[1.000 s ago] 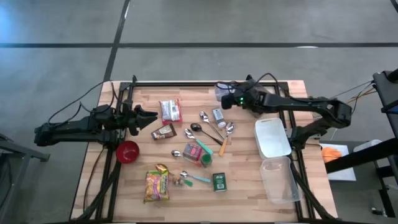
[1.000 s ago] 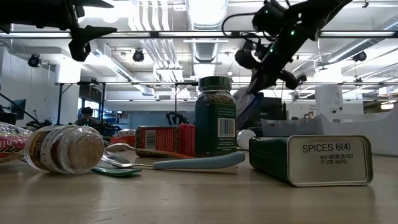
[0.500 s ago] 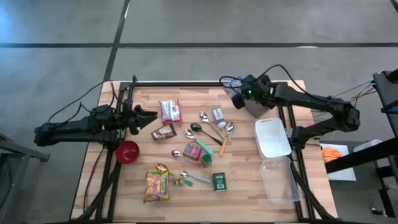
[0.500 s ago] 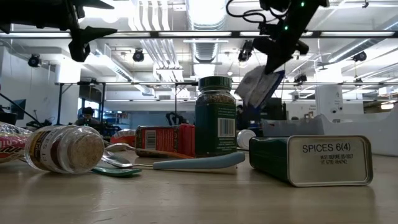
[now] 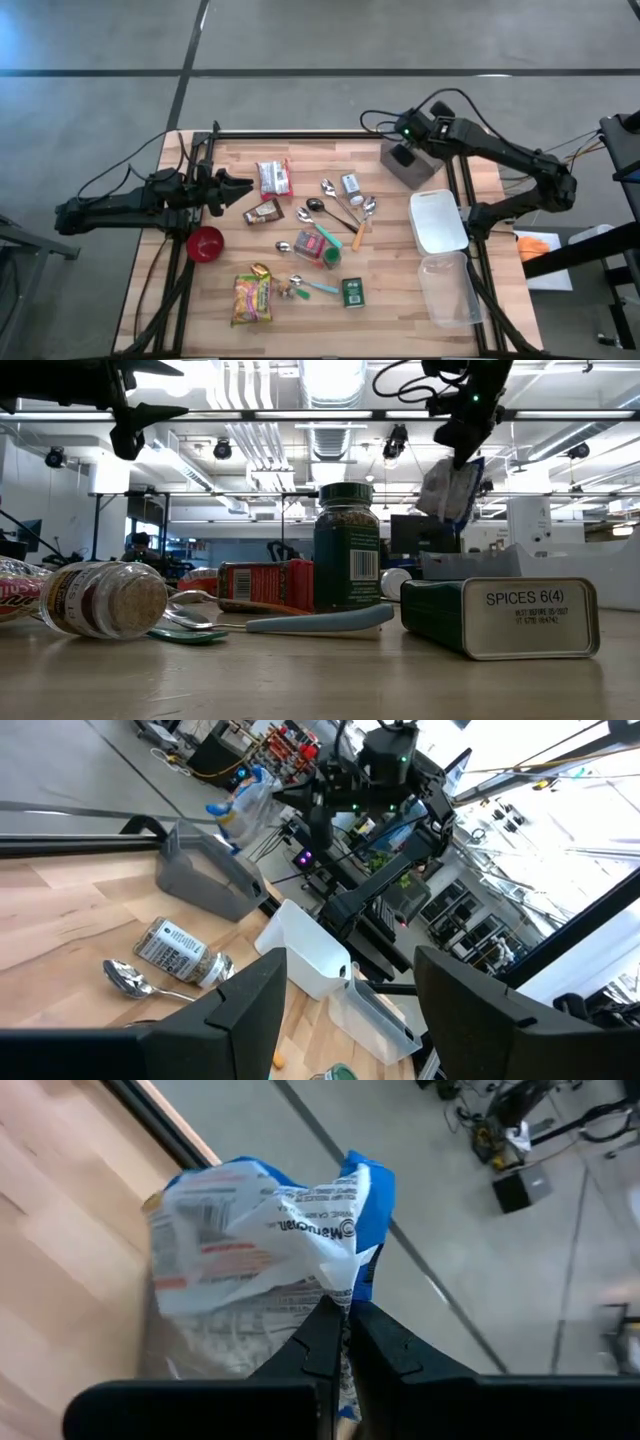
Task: Pick & Place Food Item
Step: Put the blue noodle pack into the black bin
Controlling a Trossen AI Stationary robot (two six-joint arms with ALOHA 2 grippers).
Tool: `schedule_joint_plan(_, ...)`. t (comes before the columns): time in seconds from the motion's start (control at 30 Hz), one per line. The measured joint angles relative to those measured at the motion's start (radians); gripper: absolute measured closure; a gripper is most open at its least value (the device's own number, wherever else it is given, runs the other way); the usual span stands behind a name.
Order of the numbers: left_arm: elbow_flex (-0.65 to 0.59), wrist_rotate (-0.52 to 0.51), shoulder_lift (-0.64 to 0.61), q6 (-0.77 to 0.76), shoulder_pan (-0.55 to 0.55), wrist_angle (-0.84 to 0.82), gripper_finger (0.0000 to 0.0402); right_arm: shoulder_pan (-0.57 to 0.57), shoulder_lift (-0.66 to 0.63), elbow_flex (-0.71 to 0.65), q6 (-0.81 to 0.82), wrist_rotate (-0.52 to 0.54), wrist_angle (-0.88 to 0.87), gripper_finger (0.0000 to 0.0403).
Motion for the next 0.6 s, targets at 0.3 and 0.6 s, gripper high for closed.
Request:
schedule_joint_plan(0.3, 0.000, -0.026, 0.000, 0.000, 0.000, -0.002, 0.0181, -0.063, 0.011, -0.045, -0.253, 0.002, 0.000, 0.0392)
schedule_joint_plan(0.6, 0.000, -0.027, 0.000, 0.000, 0.000, -0.004, 0.0181, -0.114, 0.049, -0.073, -0.595, -0.018, 0.090, 0.0392)
